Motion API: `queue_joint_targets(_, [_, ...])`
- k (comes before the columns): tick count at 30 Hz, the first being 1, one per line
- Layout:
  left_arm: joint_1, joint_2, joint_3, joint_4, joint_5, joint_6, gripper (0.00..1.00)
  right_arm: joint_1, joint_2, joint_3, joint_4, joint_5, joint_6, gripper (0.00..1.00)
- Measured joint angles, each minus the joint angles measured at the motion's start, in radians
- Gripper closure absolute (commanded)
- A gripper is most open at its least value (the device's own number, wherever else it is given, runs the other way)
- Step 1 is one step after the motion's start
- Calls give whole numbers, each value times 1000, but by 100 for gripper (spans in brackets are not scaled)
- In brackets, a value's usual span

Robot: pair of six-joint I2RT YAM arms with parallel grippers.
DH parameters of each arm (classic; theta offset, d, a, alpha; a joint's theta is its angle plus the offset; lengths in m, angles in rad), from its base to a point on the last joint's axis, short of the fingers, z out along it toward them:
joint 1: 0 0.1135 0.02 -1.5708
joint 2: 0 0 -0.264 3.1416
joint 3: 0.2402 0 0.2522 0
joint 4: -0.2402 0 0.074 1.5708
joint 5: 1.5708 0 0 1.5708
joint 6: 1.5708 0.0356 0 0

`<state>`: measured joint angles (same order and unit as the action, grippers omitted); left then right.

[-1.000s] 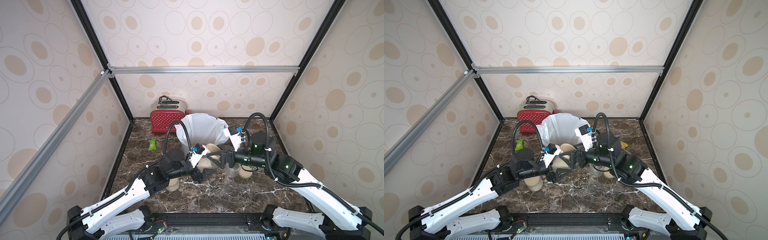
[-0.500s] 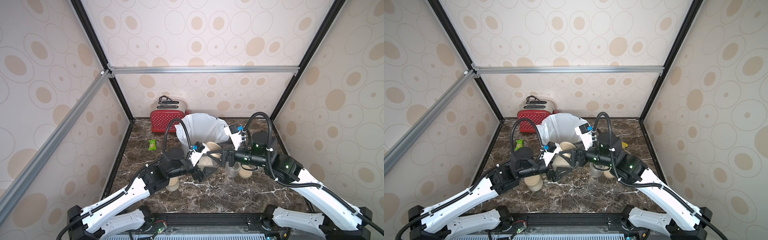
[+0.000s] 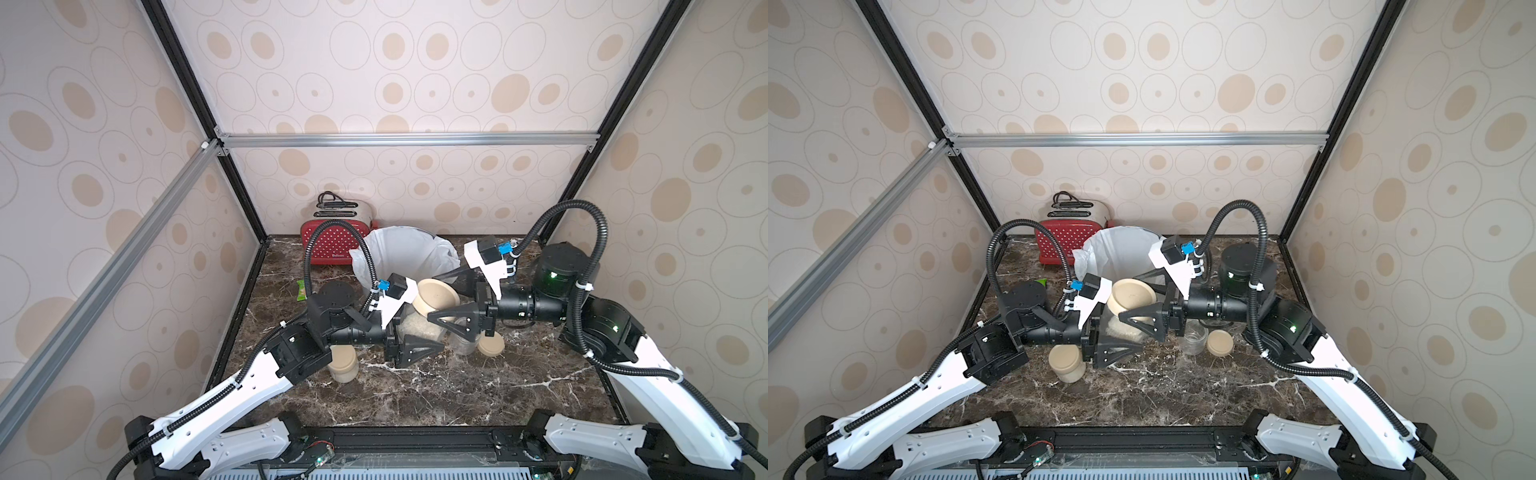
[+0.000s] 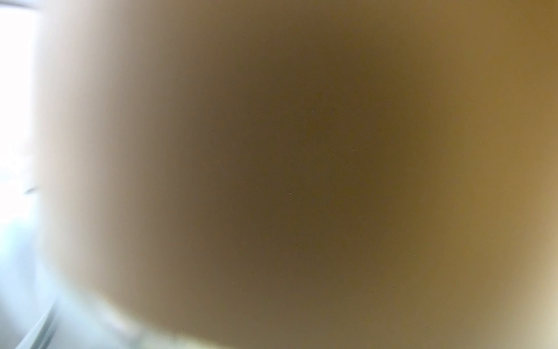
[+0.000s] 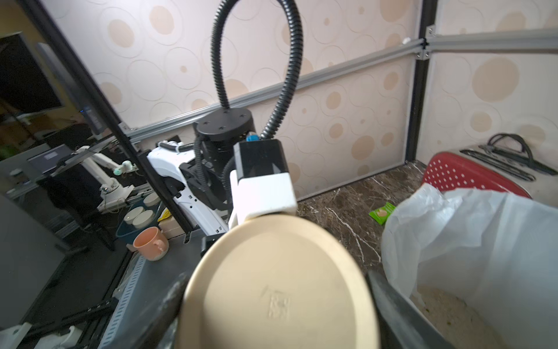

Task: Empty moldy rice from jars
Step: Unscrew the lid from the jar.

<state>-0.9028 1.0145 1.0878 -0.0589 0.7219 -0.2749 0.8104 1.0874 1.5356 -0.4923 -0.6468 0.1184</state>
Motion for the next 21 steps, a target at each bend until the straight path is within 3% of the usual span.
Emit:
queue_joint_targets(9, [0,11,38,23,106,-18,68,-66,89,137,-72,-269,-86,51])
queue_joint_targets(13, [0,12,38,20,95,-21,68,-94,103,139,-71,-322,-97,44])
queue_joint_targets(18, [0,6,32,18,62,-17,68,-101,104,136,-73,-311,-98,23])
queue_joint_targets(21, [0,2,27,15,35,-13,68,-103,105,135,-79,-286,-97,17])
